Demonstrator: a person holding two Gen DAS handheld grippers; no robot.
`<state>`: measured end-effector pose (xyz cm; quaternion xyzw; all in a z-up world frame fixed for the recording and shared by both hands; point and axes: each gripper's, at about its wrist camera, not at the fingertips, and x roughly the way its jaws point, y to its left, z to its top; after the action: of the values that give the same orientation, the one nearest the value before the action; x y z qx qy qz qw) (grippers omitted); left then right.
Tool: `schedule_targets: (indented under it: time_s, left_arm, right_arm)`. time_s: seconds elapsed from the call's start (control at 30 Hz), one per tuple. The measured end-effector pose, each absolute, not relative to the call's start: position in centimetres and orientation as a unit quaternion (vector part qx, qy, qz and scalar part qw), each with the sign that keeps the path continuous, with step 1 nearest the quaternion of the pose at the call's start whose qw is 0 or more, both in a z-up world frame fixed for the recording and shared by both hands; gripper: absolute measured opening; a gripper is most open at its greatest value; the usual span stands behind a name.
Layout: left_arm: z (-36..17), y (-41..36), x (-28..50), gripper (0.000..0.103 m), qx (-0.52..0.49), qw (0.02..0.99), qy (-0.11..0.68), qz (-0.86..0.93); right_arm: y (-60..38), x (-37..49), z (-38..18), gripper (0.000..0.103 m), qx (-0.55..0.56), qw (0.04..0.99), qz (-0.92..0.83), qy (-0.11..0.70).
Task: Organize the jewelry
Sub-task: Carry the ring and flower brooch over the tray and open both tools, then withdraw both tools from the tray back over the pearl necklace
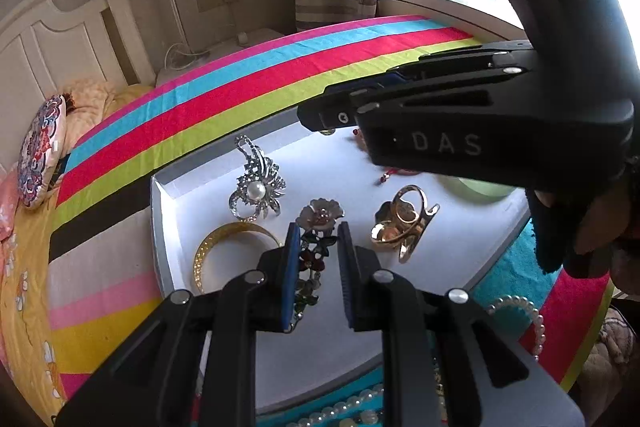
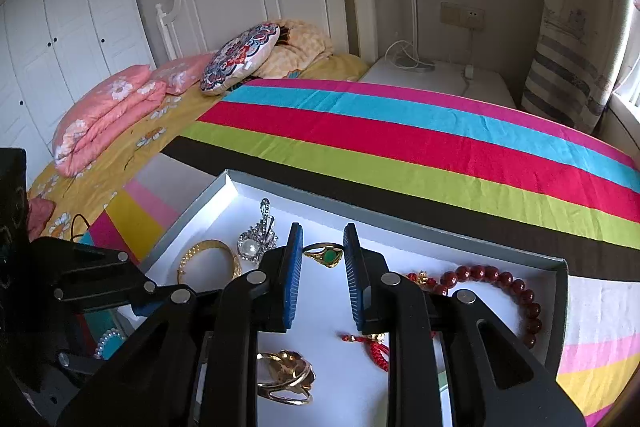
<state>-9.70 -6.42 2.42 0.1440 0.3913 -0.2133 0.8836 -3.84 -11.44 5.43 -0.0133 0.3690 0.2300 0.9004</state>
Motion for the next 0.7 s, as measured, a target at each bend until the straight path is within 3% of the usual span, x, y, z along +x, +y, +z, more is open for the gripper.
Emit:
schedule_targets:
  time_s: [0.27, 0.4, 0.53, 0.63, 0.7]
  left_arm:
    - [2.6, -5.8, -9.3, 0.021, 0.134, 0.886, 0.393, -0.207]
    - [2.8, -5.5, -9.6, 0.043, 0.134, 0.890, 0.386, -0.202]
    - [3.2, -5.2, -10.2, 0.065, 0.139, 0.898, 0.373, -0.185]
    - [4.0, -4.9, -11.0, 0.083, 0.144, 0.908, 0.355, -0.167]
    - [4.7, -4.4, -11.6, 0.089, 0.144, 0.916, 0.342, -0.153]
  right_arm:
    - [-12.0, -3.5, 5.3, 0.024, 0.014, 0.898, 0.230, 0.375]
    - [-12.6, -3.6, 5.4, 0.025, 0.030, 0.898, 0.231, 0.374]
    - [-13.0, -4.0, 5.6, 0.044, 0.038, 0.899, 0.230, 0.370]
    - [-13.5, -4.9, 6.4, 0.045, 0.043, 0.901, 0.238, 0.361]
    - [-14.1, -5.7, 7.3, 0.049, 0.048, 0.904, 0.243, 0.349]
